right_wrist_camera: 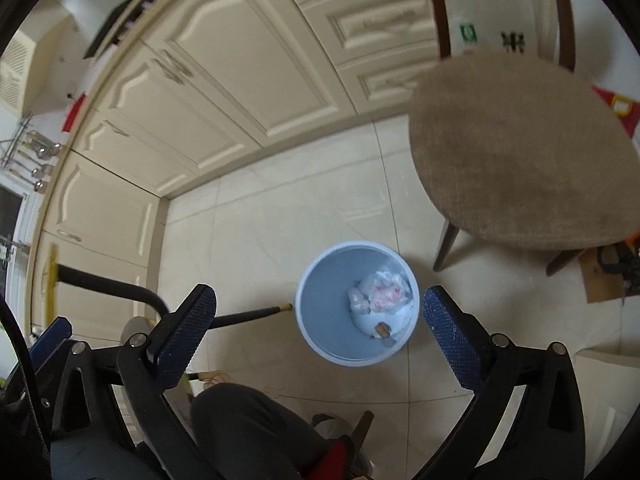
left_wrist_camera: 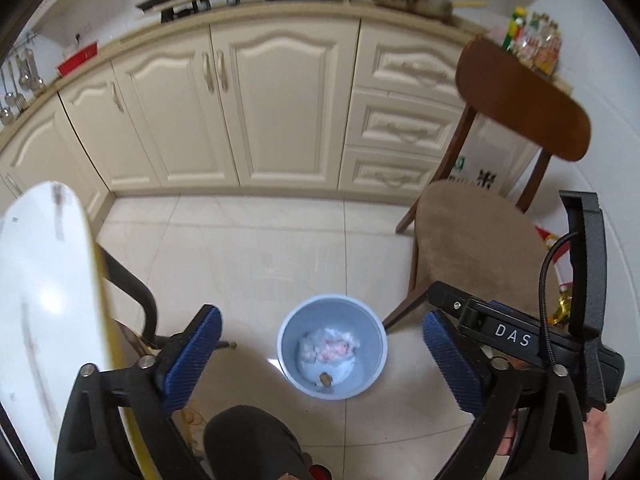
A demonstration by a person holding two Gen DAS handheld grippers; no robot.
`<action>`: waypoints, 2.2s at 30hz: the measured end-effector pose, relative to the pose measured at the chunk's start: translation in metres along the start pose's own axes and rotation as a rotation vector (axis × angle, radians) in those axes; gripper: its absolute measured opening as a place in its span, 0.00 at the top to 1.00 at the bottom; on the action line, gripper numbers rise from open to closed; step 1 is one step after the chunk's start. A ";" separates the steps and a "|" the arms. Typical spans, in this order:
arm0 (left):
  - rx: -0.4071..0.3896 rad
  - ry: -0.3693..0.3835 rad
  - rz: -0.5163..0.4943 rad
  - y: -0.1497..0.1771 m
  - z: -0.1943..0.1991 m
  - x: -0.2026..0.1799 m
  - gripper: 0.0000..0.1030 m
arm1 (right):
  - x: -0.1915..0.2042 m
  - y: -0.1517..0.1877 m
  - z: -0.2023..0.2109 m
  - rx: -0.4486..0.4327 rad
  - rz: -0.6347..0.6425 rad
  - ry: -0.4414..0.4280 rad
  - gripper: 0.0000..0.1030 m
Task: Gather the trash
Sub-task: 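Move both grippers back from the bin to the table, then grasp the white-red snack wrapper with the left gripper while the right grasps the white bun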
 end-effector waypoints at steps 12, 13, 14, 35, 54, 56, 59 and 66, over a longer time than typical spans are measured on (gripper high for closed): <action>-0.257 -0.093 0.048 0.053 0.197 0.063 0.01 | 0.133 0.016 0.142 -0.214 0.218 -0.101 0.00; -0.276 -0.103 0.055 0.061 0.213 0.070 0.01 | 0.146 0.020 0.150 -0.228 0.239 -0.109 0.00; -0.305 -0.121 0.068 0.071 0.237 0.079 0.01 | 0.163 0.026 0.161 -0.245 0.267 -0.121 0.00; -0.590 -0.399 0.277 0.260 0.474 0.151 0.01 | 0.397 0.159 0.290 -0.498 0.683 -0.257 0.00; -0.649 -0.494 0.470 0.314 0.497 0.174 0.01 | 0.464 0.223 0.304 -0.571 0.870 -0.295 0.00; -0.631 -0.486 0.483 0.309 0.491 0.183 0.01 | 0.468 0.226 0.290 -0.546 0.885 -0.287 0.00; -0.599 -0.475 0.507 0.302 0.480 0.202 0.01 | 0.472 0.229 0.259 -0.485 0.909 -0.259 0.00; -0.511 -0.443 0.584 0.287 0.444 0.256 0.01 | 0.479 0.245 0.170 -0.315 0.967 -0.191 0.00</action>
Point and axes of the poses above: each gripper's, at about its wrist camera, not at the fingertips, and z roughly against the way its jaws point, x to its left, y to its underside, the point moved 10 cm from there along -z, roughly the way its jaws point, and after that the axes turned 10 degrees about y, right-handed, at the moved point
